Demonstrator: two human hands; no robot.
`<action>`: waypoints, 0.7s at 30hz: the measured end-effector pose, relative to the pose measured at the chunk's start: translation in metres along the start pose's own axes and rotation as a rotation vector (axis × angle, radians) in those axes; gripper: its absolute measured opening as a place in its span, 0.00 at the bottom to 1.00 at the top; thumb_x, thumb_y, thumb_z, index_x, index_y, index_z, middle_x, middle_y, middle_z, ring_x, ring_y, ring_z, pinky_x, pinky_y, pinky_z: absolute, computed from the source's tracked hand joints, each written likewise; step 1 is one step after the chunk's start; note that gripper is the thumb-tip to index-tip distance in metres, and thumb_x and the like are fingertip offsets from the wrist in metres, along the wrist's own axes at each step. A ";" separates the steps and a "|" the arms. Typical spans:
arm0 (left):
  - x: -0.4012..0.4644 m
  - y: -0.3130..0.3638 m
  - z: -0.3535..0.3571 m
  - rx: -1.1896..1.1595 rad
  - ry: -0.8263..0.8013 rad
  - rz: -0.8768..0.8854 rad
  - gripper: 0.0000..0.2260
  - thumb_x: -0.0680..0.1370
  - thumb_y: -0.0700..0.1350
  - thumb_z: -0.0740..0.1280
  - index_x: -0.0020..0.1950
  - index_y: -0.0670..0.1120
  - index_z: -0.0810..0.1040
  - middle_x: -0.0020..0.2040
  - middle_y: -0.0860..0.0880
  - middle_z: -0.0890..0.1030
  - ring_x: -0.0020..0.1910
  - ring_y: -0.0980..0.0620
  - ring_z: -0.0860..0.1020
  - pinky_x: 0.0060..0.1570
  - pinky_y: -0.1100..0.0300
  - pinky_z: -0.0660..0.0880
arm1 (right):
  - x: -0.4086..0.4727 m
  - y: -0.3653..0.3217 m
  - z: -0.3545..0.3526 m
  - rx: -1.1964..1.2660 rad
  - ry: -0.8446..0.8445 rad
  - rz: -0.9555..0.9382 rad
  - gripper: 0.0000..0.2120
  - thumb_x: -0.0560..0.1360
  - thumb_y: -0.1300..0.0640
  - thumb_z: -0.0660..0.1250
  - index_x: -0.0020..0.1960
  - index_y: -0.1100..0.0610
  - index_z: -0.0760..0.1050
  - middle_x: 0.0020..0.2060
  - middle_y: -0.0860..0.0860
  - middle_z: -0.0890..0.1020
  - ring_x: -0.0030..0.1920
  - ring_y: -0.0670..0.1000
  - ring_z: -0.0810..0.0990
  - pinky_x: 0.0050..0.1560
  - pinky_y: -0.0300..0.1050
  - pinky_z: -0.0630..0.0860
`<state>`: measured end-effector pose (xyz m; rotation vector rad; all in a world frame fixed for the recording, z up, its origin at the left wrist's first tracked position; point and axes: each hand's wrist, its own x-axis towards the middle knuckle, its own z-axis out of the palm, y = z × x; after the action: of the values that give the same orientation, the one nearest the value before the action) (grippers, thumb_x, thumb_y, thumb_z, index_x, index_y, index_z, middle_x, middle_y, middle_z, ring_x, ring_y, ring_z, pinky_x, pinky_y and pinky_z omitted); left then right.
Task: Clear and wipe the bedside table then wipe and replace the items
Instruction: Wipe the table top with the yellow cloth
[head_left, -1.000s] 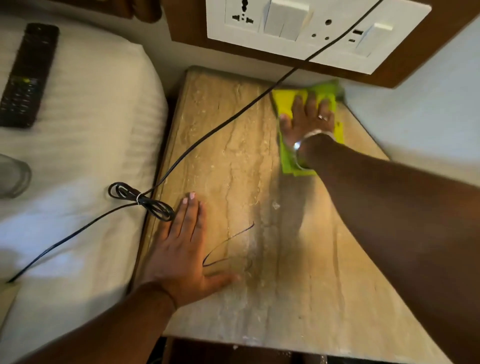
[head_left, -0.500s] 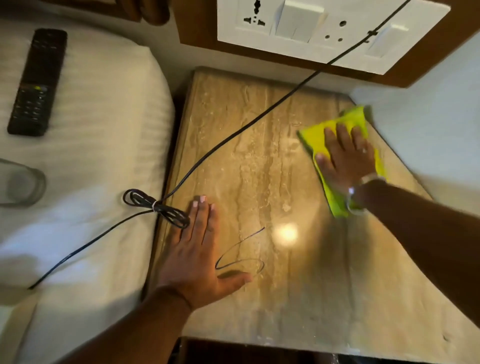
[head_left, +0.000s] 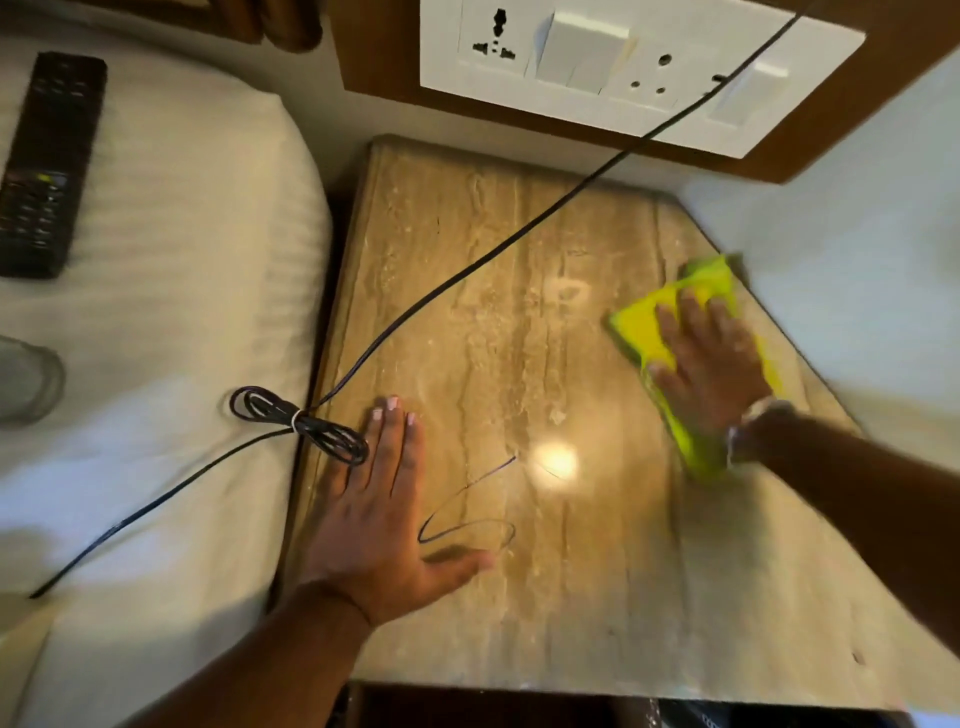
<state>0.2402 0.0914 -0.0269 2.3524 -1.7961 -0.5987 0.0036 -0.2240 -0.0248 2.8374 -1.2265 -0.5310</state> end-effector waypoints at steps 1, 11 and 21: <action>0.000 0.000 0.000 -0.003 -0.001 -0.004 0.59 0.66 0.82 0.50 0.81 0.40 0.41 0.82 0.39 0.44 0.81 0.42 0.46 0.77 0.47 0.45 | 0.028 0.008 -0.005 0.018 -0.002 0.101 0.37 0.75 0.34 0.35 0.76 0.55 0.52 0.75 0.60 0.57 0.73 0.67 0.56 0.68 0.67 0.58; 0.000 0.003 -0.004 0.025 -0.051 -0.012 0.58 0.67 0.82 0.47 0.81 0.37 0.48 0.81 0.39 0.47 0.81 0.42 0.48 0.77 0.43 0.48 | -0.057 -0.118 0.001 0.012 0.066 -0.272 0.36 0.72 0.37 0.51 0.76 0.52 0.54 0.75 0.58 0.57 0.74 0.66 0.54 0.69 0.65 0.56; 0.000 0.000 -0.003 0.068 -0.040 0.003 0.55 0.69 0.80 0.47 0.81 0.38 0.48 0.81 0.38 0.48 0.81 0.41 0.50 0.76 0.42 0.50 | -0.045 -0.085 -0.001 0.046 0.052 -0.379 0.34 0.73 0.35 0.51 0.74 0.50 0.58 0.74 0.57 0.62 0.71 0.66 0.63 0.65 0.65 0.62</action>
<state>0.2409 0.0910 -0.0244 2.3973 -1.8659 -0.5980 0.0353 -0.1331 -0.0220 3.1140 -0.7007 -0.4330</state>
